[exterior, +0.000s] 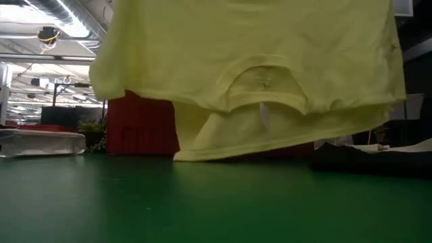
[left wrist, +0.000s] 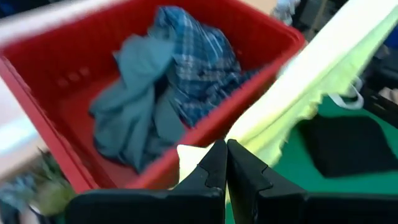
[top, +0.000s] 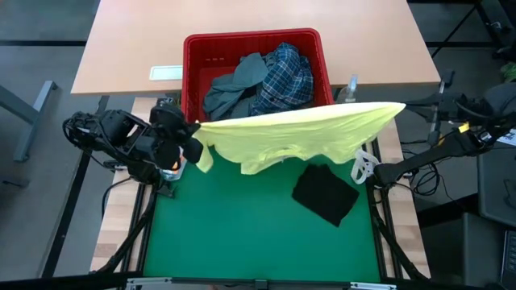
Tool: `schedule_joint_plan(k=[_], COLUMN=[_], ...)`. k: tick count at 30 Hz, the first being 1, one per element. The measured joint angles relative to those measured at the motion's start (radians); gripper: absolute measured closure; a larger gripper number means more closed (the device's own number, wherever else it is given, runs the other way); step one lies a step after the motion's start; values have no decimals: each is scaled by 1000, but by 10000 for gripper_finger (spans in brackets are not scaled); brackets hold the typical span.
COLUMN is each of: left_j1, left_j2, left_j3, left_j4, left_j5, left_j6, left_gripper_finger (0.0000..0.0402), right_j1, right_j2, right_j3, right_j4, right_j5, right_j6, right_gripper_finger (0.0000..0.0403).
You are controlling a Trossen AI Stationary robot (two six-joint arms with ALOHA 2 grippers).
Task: Fold Laundry from Bin
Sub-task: Fold the yellow shirt
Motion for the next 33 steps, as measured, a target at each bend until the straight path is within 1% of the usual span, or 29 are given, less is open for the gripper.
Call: schedule_joint_plan(k=[4, 9, 12, 16, 20, 24, 28, 33], left_j1=[0, -23, -54, -101, -144, -168, -170, -158], left_j2=[5, 48, 93, 170, 253, 340, 428, 539], left_j3=[0, 0, 0, 0, 0, 0, 0, 0], left_j4=[3, 26, 57, 134, 260, 384, 409, 407], left_j5=[139, 378, 482, 570, 623, 625, 618, 585], left_j6=[-59, -84, -84, -68, 42, 158, 232, 245], left_gripper_finger=[401, 401, 401, 401, 401, 401, 401, 401], right_j1=[0, 0, 0, 0, 0, 0, 0, 0], right_j2=[4, 7, 11, 16, 28, 36, 44, 48], right_j3=[-10, -58, -85, -111, -111, -111, -111, -111], right_j4=[0, 0, 10, 67, 132, 170, 166, 160], right_j5=[-20, -6, 57, 170, 253, 269, 268, 266], right_j6=[2, 2, 3, -1, -15, -43, -46, -46], right_gripper_finger=[398, 398, 398, 398, 398, 398, 398, 398])
